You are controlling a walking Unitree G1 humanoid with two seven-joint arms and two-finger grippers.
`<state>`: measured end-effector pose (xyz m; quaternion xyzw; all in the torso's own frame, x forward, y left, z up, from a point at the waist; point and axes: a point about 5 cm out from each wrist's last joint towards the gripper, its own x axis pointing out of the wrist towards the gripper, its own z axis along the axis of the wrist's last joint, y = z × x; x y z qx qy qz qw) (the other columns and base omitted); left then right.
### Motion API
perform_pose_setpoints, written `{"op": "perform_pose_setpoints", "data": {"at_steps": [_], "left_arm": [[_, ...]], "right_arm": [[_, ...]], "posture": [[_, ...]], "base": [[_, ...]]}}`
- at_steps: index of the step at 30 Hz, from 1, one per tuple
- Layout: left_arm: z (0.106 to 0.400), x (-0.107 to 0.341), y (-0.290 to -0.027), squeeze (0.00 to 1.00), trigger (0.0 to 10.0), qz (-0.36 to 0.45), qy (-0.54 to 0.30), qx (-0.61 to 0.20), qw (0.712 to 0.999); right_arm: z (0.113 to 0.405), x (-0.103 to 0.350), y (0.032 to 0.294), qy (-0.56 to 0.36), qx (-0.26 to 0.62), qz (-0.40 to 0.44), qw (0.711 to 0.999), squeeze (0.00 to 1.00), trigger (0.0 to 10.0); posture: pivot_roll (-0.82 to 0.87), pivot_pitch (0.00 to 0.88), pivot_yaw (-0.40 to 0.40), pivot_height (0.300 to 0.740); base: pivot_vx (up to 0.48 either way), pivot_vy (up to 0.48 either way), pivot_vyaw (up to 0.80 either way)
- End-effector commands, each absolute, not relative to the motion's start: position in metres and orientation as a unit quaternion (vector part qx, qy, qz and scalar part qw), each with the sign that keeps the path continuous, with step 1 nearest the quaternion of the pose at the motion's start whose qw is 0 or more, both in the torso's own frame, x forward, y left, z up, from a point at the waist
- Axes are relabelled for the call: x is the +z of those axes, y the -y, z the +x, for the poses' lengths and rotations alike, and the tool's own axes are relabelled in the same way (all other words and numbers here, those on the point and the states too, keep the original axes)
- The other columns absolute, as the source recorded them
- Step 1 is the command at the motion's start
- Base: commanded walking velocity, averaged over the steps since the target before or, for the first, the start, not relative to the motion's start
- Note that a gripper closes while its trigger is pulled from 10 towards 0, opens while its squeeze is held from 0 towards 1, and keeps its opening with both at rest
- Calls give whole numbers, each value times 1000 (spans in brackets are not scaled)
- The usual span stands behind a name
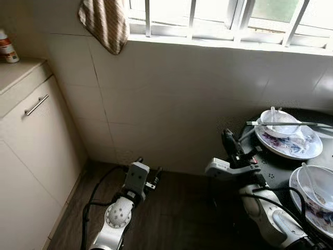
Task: Kitchen organization
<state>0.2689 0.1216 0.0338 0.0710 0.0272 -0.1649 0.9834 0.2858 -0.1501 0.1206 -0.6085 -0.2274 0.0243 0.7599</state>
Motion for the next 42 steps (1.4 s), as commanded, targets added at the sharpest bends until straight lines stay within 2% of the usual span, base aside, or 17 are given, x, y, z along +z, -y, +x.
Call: {"op": "perform_pose_setpoints", "data": {"at_steps": [1, 5, 9, 14, 22, 28, 34, 42], "left_arm": [[270, 37, -117, 0, 10000, 68, -17, -171, 983], [269, 38, -120, 0, 10000, 76, -16, -165, 983], [270, 40, -122, 0, 10000, 79, -12, -155, 985], [281, 57, -143, 0, 10000, 37, 16, -71, 997], [289, 81, -148, 0, 10000, 58, 67, -53, 995], [298, 122, -155, 0, 10000, 87, 155, -28, 984], [305, 164, -154, 0, 10000, 96, 225, -19, 969], [304, 175, -150, 0, 10000, 96, 237, -21, 967]], "right_arm": [[284, 117, 148, 218, 45, -592, 774, 0, 10000], [283, 113, 140, 206, 72, -540, 813, 0, 10000], [283, 112, 138, 199, 77, -518, 828, 0, 10000], [287, 115, 140, 188, 78, -467, 860, 0, 10000], [293, 124, 136, 208, 66, -461, 860, 0, 10000], [299, 159, 127, 282, 31, -436, 854, 0, 10000], [307, 199, 113, 335, 37, -349, 874, 0, 10000], [312, 206, 103, 346, 47, -328, 878, 0, 10000]], "posture": [[-3, 0, -37, 740], [4, 0, -35, 740], [5, 0, -33, 740], [11, 0, -32, 740], [24, 0, -31, 740], [37, 0, -29, 740], [42, 0, -25, 740], [46, 0, -23, 740]], "base": [[0, 0, 800], [0, 262, 800], [0, 453, 800], [0, 74, 800], [0, 0, 800], [0, 0, 800], [389, 0, 800], [435, 0, 800]]}}
